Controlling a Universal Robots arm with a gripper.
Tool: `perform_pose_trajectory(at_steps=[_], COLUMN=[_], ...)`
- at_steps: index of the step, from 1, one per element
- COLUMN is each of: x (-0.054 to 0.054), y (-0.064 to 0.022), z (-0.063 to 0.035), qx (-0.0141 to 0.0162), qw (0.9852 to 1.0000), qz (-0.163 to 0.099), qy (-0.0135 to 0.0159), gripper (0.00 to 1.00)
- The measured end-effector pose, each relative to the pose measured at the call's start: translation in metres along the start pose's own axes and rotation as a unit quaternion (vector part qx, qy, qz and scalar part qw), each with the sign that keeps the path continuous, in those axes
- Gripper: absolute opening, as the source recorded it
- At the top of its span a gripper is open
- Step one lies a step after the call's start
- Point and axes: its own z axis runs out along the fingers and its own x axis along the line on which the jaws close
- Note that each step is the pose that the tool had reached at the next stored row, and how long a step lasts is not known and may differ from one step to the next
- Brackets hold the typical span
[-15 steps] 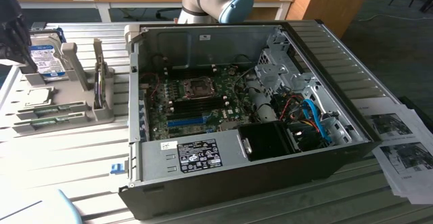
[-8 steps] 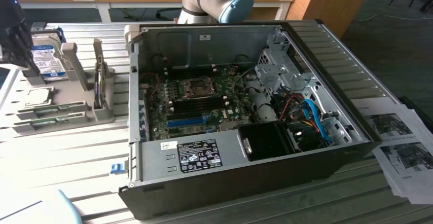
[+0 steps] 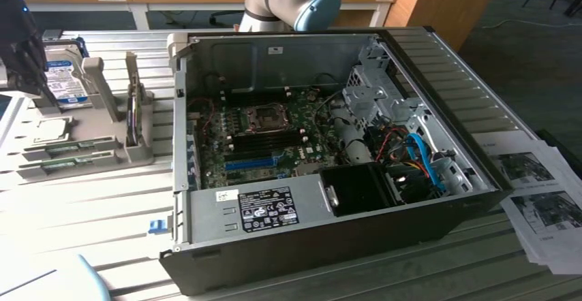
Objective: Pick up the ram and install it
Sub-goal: 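Pick up the ram and move it above insertion slot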
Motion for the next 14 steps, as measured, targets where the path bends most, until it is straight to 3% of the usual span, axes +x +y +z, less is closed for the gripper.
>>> perform_pose_trajectory(at_steps=[14], x=[0.0062], y=[0.0002], z=[-0.0001], qx=[0.0001], qw=[1.0], qz=[0.0], qy=[0.0], gripper=[0.09])
